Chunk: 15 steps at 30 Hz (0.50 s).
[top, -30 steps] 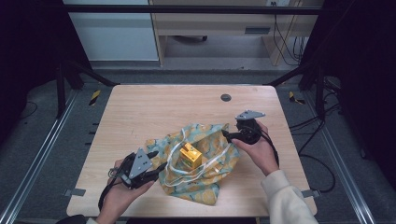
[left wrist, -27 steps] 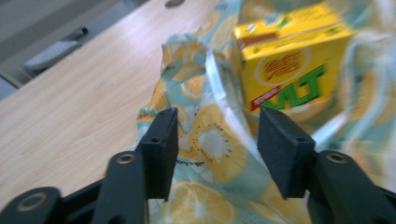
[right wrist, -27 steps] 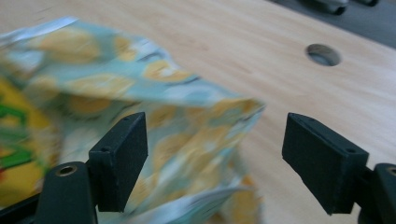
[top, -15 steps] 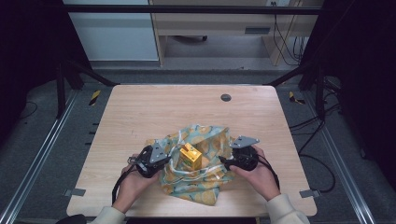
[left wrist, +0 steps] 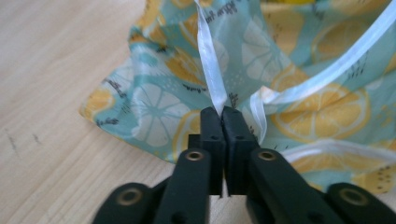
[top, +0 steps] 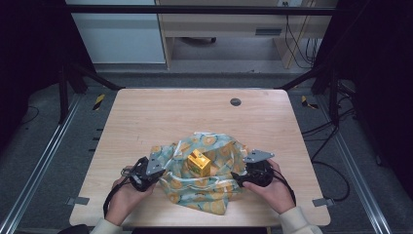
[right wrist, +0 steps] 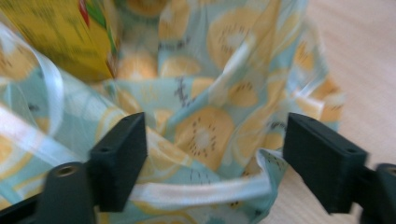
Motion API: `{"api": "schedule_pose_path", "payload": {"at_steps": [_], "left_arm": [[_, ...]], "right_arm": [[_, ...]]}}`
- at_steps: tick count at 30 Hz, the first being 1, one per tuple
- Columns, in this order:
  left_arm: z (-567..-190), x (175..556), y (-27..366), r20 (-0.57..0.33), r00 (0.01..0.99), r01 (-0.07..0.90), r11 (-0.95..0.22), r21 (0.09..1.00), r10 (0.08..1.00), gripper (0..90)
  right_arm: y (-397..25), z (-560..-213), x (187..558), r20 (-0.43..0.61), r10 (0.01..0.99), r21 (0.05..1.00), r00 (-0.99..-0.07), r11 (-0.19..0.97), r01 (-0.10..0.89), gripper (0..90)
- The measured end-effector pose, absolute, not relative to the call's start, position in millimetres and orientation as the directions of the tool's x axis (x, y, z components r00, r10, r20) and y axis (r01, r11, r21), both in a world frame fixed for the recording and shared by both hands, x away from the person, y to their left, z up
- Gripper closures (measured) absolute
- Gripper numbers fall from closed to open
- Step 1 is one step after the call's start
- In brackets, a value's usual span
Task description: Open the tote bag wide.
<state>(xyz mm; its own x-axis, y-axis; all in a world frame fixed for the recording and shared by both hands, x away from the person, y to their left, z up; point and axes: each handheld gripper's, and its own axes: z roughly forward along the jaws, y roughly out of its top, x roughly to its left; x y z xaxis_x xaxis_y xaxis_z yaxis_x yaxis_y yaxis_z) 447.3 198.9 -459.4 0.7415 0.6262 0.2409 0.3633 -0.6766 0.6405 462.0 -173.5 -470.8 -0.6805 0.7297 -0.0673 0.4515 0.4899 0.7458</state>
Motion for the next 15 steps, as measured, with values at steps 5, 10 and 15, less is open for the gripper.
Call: {"api": "schedule_pose_path", "payload": {"at_steps": [5, 10, 15], "left_arm": [[-447, 443, 204, 0.236, 0.690, 0.346, -0.598, 0.723, 0.684, 59.1], [-436, 444, 217, 0.203, 0.647, 0.349, -0.523, 0.778, 0.735, 40.9], [-430, 447, 237, 0.172, 0.597, 0.355, -0.451, 0.819, 0.783, 29.9]], "right_arm": [[-179, -450, 456, -0.073, 0.756, 0.808, -0.650, 0.427, 0.406, 12.6], [-188, -434, 453, -0.065, 0.780, 0.851, -0.622, 0.369, 0.374, 9.6], [-202, -428, 453, -0.051, 0.807, 0.869, -0.588, 0.326, 0.372, 8.2]]}}
